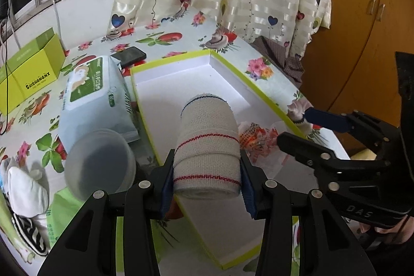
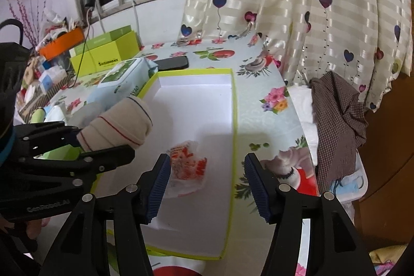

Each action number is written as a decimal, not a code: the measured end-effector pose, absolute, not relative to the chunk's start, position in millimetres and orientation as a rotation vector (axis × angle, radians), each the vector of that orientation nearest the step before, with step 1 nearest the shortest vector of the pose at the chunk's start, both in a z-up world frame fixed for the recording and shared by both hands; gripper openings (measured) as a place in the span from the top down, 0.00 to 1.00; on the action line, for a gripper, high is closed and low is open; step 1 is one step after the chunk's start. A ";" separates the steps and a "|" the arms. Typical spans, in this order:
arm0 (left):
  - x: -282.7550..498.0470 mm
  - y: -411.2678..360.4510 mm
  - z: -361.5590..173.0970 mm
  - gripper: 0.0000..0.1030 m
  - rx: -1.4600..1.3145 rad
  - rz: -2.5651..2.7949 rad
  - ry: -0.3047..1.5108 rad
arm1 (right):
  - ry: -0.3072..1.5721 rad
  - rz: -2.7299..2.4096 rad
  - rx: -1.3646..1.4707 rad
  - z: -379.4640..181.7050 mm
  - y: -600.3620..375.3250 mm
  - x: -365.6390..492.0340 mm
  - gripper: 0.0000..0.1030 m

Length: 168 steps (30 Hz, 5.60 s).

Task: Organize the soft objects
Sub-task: 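Lower the rolled towel into the tray and open the left tool, then withdraw both tools from the tray back over the table, then grasp the folded green towel with the striped edge using the left tool, then grasp the black-and-white striped sock with the right tool, then carry the sock into the tray and open the right tool while the left tool carries the green towel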

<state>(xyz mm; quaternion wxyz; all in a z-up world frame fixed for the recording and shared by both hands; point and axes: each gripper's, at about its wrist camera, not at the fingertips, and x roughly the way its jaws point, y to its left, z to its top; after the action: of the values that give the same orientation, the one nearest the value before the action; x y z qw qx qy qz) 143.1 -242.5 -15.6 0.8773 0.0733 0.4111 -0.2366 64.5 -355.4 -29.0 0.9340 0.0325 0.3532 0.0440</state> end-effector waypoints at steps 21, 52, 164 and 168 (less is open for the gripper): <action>108.5 -224.6 20.8 0.55 0.113 -0.513 0.749 | 0.669 0.105 0.057 -3.9 -342.0 33.7 0.42; 66.4 -87.1 44.2 0.55 -0.011 -0.296 0.661 | 0.635 0.358 -0.086 36.9 -211.4 29.4 0.41; 62.5 49.7 5.1 0.63 -0.240 -0.091 0.697 | 0.683 0.629 -0.145 25.4 -85.6 69.4 0.89; 60.9 37.6 11.3 0.63 -0.209 -0.093 0.687 | 0.666 0.619 -0.130 30.0 -97.2 64.7 0.89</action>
<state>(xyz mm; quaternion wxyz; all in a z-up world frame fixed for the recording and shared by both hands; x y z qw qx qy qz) 60.9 37.6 11.3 0.9351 -0.1022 0.3362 -0.0456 64.7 -97.2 30.0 0.8965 -0.0626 0.3213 0.2986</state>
